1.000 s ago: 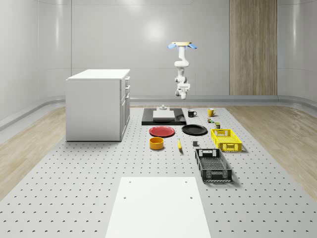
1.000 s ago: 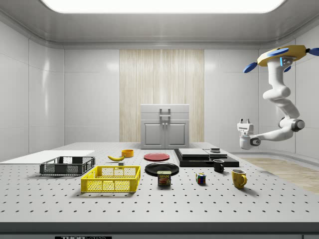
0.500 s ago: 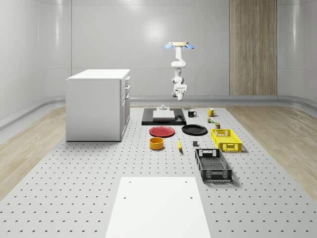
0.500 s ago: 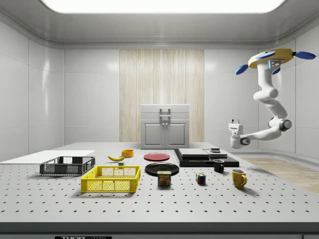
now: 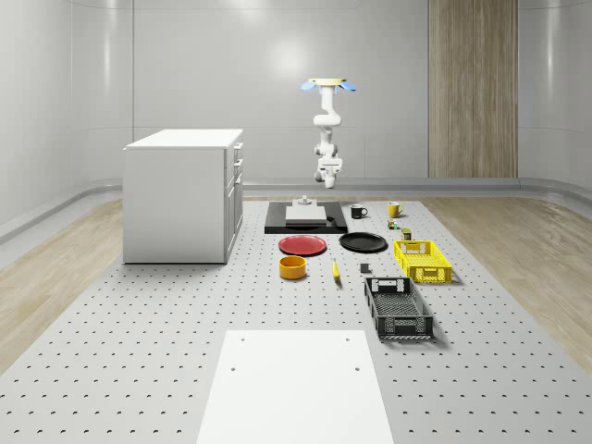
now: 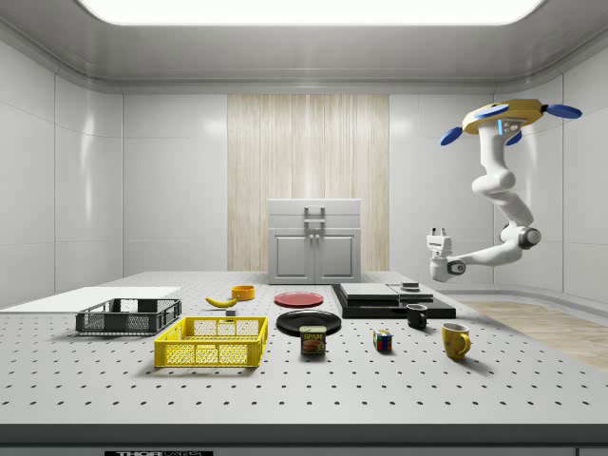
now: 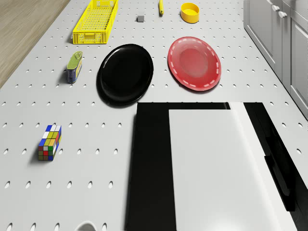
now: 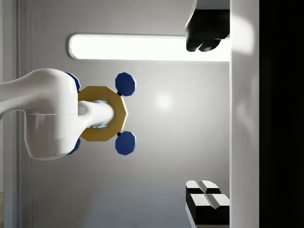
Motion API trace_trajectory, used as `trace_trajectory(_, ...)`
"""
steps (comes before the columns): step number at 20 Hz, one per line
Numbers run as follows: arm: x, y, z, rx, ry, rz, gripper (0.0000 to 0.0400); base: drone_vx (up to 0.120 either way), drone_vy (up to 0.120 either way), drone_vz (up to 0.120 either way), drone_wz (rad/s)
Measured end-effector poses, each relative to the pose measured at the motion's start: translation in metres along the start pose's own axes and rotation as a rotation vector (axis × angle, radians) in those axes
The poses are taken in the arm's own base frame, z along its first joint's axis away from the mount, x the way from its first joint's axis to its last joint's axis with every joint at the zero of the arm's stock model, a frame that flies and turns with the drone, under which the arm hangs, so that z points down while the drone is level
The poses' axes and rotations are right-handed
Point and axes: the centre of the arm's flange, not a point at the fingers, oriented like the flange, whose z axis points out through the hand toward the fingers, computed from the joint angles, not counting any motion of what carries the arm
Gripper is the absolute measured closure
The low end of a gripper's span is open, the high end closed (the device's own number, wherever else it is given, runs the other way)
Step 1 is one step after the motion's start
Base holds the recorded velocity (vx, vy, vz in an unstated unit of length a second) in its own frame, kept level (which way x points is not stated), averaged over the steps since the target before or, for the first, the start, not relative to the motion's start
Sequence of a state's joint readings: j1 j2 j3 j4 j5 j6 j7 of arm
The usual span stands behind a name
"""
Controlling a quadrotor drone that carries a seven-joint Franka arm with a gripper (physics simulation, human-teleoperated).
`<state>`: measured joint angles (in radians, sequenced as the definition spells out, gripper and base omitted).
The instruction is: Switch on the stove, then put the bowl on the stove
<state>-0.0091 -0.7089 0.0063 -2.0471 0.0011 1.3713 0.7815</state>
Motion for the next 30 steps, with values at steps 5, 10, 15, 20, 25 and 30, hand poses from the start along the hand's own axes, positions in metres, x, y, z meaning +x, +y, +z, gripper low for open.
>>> trace_trajectory(5,-0.001,0.000,0.000,0.000,0.006,0.000,0.0000,0.000,-0.120,0.000,0.000)
trace_trajectory(10,-0.002,0.000,0.000,-0.005,0.015,0.000,0.0000,0.000,-0.120,0.000,0.000)
trace_trajectory(15,-0.003,-0.002,0.000,-0.018,0.034,0.000,0.0000,0.000,-0.120,0.000,0.000)
trace_trajectory(20,-0.007,-0.005,0.000,-0.053,0.074,-0.001,0.0000,0.000,-0.120,0.000,0.000)
trace_trajectory(25,-0.016,-0.013,0.002,-0.137,0.163,-0.002,0.0000,0.000,-0.120,0.000,0.000)
trace_trajectory(30,-0.035,-0.032,0.012,-0.332,0.363,-0.006,0.0000,0.000,-0.120,0.000,0.000)
